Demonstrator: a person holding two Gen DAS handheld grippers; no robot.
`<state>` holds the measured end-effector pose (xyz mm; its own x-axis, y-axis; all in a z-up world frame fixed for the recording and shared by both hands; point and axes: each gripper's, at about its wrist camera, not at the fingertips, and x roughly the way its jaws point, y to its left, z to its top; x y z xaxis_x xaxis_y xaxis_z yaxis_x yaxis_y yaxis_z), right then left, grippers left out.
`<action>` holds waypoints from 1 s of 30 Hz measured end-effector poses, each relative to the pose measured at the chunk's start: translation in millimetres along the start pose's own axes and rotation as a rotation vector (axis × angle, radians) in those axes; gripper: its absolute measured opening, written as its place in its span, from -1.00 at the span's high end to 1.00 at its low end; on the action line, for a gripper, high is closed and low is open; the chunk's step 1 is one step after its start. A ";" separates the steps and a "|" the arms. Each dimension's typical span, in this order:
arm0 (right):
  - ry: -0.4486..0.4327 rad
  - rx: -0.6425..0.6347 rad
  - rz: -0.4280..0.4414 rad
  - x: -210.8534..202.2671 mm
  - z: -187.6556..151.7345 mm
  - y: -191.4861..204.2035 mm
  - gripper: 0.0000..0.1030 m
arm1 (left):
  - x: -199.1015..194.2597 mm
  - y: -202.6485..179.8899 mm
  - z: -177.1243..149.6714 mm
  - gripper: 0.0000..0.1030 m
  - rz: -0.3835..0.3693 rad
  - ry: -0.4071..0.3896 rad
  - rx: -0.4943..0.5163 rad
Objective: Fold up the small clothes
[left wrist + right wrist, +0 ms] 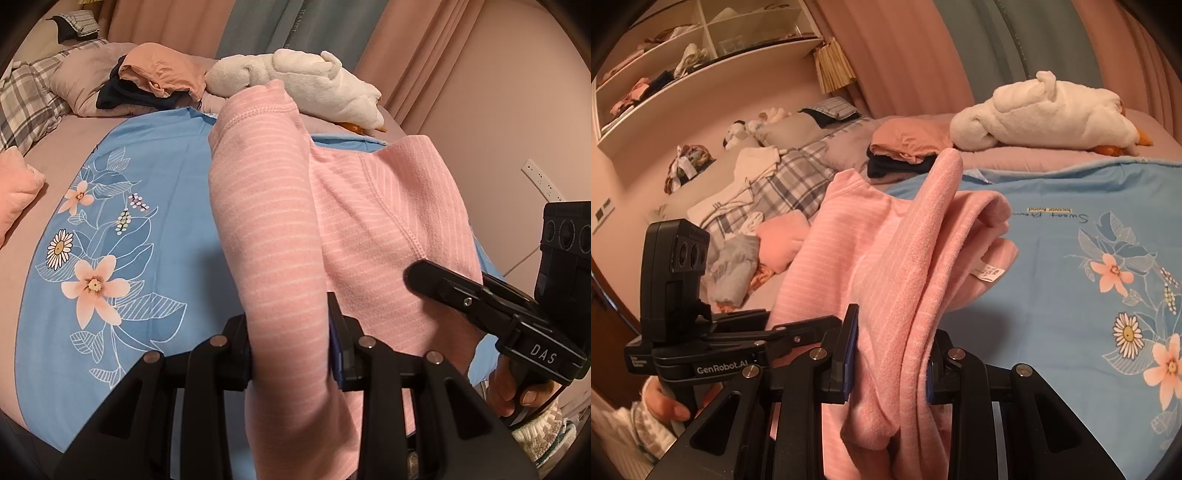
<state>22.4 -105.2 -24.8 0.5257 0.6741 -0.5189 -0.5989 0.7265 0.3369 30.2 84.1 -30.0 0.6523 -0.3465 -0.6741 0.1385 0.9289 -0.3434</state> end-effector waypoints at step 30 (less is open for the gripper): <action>0.088 -0.010 -0.007 95.5 21.2 7.2 0.42 | 51.8 89.5 27.9 0.39 0.071 0.055 -0.072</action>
<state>81.0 -32.8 -55.2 0.4752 0.6541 -0.5885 -0.6018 0.7296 0.3250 97.1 153.0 -77.4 0.6165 -0.2888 -0.7325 0.0387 0.9403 -0.3382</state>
